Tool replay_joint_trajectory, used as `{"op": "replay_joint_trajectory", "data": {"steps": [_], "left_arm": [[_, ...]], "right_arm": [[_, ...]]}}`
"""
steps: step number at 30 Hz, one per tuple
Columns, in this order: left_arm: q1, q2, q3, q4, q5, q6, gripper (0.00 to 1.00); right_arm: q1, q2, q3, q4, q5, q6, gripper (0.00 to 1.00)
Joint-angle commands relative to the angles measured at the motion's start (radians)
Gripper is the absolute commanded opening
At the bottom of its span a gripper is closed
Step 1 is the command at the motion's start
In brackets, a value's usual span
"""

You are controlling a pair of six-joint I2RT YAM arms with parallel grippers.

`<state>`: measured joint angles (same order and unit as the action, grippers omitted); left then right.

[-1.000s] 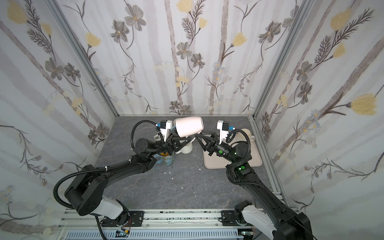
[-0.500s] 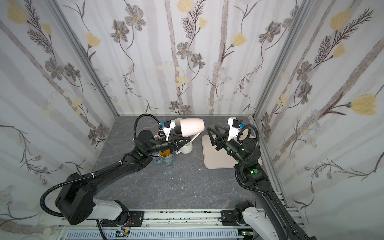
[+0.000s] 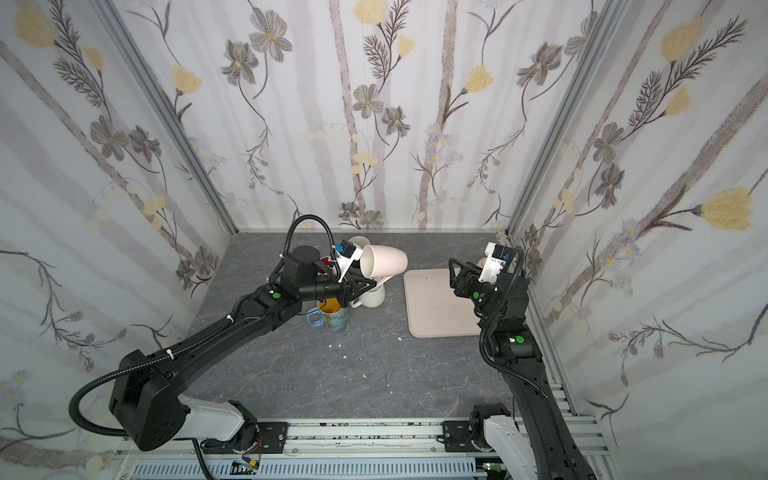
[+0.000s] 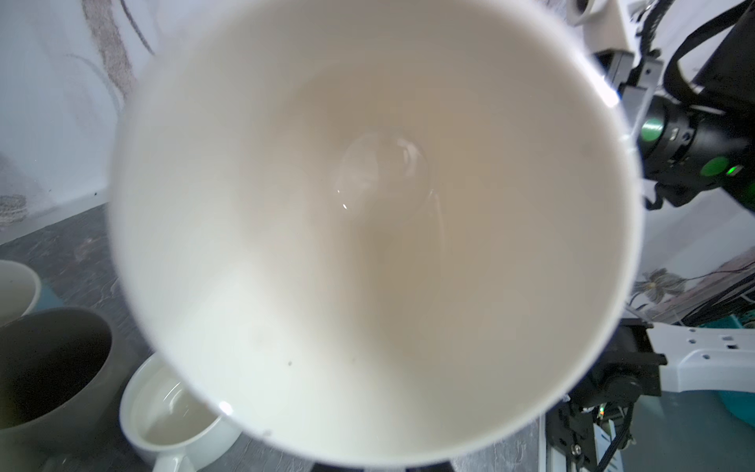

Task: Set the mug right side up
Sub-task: 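Lower pink mug opening-up into mug cluster with left gripper while right withdraws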

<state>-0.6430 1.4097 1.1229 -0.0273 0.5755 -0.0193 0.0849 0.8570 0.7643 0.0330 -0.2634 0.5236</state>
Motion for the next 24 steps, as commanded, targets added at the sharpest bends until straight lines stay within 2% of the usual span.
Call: {"op": "replay_joint_trajectory", "data": {"steps": [1,8,19,24], "left_arm": [[-0.006,0.023,0.048,-0.123,-0.044,0.13,0.0],[-0.055,0.127,0.141,-0.311,-0.141,0.242,0.0],[-0.14,0.324,0.285,-0.595,-0.423,0.413,0.0],[-0.15,0.395,0.325,-0.664,-0.521,0.442,0.0]], "right_arm": [[-0.01,0.012,-0.003,0.012,-0.04,0.018,0.57],[-0.019,0.029,-0.026,0.023,-0.053,0.018,0.58],[-0.051,0.043,-0.064,0.047,-0.089,0.023,0.58],[-0.066,0.053,-0.07,0.052,-0.105,0.022,0.58]]}}
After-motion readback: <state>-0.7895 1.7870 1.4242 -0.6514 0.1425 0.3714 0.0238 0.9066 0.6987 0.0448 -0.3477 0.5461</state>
